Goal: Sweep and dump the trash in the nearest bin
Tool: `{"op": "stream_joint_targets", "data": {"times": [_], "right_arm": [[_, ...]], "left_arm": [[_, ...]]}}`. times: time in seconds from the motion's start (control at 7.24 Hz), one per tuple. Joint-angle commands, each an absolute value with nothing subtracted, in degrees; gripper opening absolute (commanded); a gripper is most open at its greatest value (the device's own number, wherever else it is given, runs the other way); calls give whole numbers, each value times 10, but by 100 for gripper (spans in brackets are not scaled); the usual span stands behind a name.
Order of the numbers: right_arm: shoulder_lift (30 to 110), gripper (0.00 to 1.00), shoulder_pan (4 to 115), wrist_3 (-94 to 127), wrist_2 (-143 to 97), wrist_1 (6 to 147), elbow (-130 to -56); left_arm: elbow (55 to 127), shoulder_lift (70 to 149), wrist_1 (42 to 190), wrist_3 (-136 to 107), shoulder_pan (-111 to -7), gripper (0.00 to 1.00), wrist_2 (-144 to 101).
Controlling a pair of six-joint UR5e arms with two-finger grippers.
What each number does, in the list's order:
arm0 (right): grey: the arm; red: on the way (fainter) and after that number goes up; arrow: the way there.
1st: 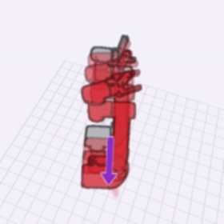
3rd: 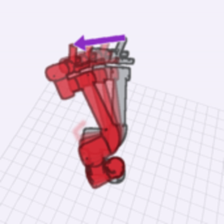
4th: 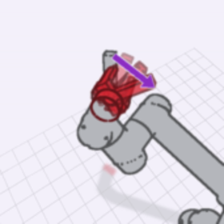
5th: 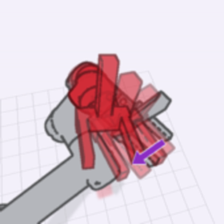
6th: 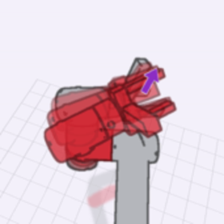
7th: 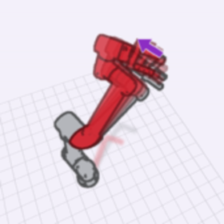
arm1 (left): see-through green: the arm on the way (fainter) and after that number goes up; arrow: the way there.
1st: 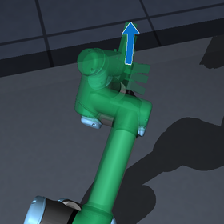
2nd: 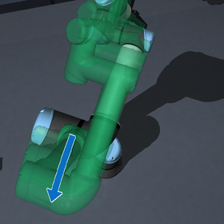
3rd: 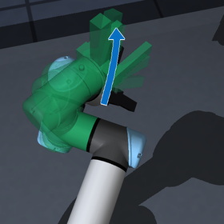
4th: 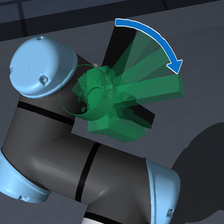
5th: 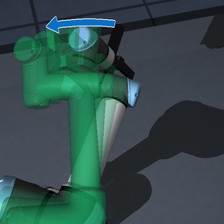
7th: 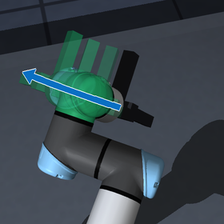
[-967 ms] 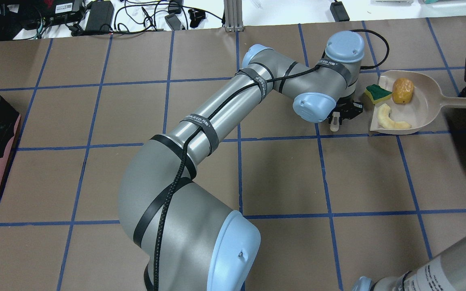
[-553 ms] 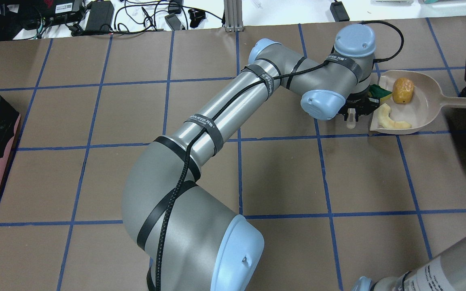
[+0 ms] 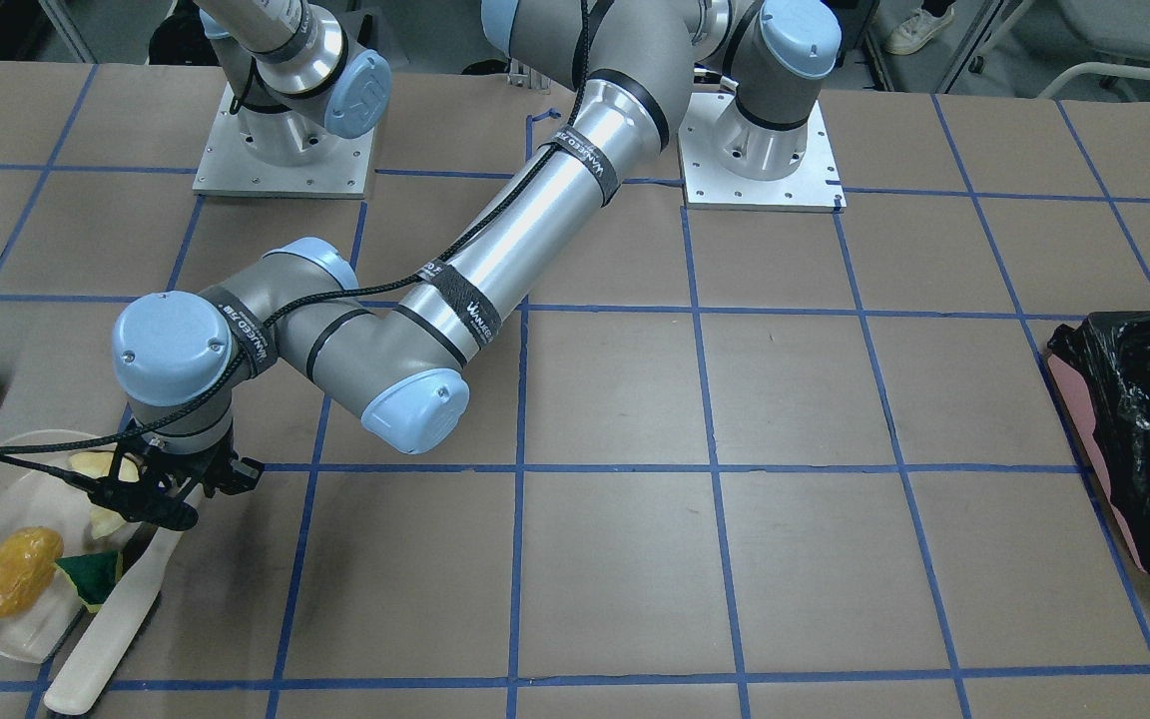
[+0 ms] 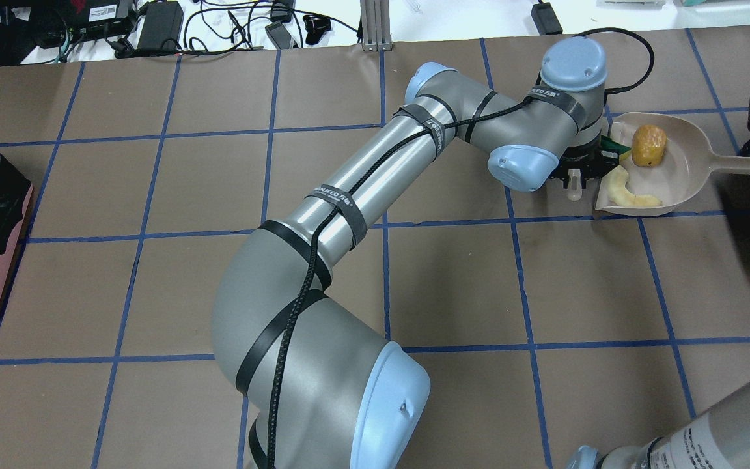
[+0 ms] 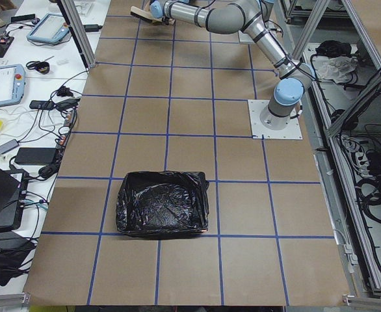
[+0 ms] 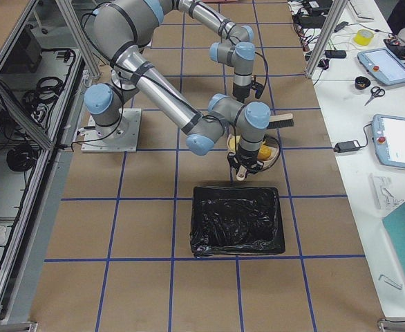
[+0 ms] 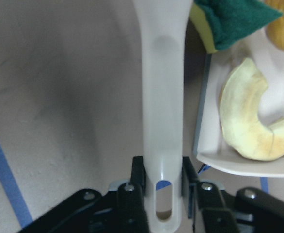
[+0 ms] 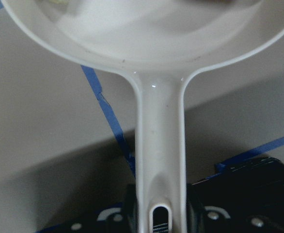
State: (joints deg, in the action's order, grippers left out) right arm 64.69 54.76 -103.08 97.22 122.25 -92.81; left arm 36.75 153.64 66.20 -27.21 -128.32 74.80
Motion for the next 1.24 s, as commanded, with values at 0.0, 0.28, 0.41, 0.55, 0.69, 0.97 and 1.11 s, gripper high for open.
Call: {"op": "stream_joint_targets", "data": {"times": [0.0, 0.28, 0.41, 0.55, 0.69, 0.97, 1.11], "right_arm": [[647, 19, 548, -1031, 972, 1222, -928], [647, 18, 548, -1031, 956, 1212, -928], [647, 19, 548, -1031, 952, 1205, -928], [647, 19, 548, -1030, 952, 1206, -928], [647, 19, 548, -1030, 952, 1205, -928], [647, 18, 548, -1030, 952, 1205, -928], [647, 18, 548, -1030, 950, 1204, -928]], "left_arm": [[363, 1556, 628, -278, -1283, 0, 742], [362, 1558, 623, -294, -1284, 0, 716], [361, 1559, 620, -304, -1289, 0, 709], [361, 1559, 611, -319, -1299, 0, 692], [362, 1559, 603, -331, -1309, 0, 689], [362, 1553, 599, -357, -1327, 0, 674], [366, 1542, 599, -346, -1327, 0, 675]]}}
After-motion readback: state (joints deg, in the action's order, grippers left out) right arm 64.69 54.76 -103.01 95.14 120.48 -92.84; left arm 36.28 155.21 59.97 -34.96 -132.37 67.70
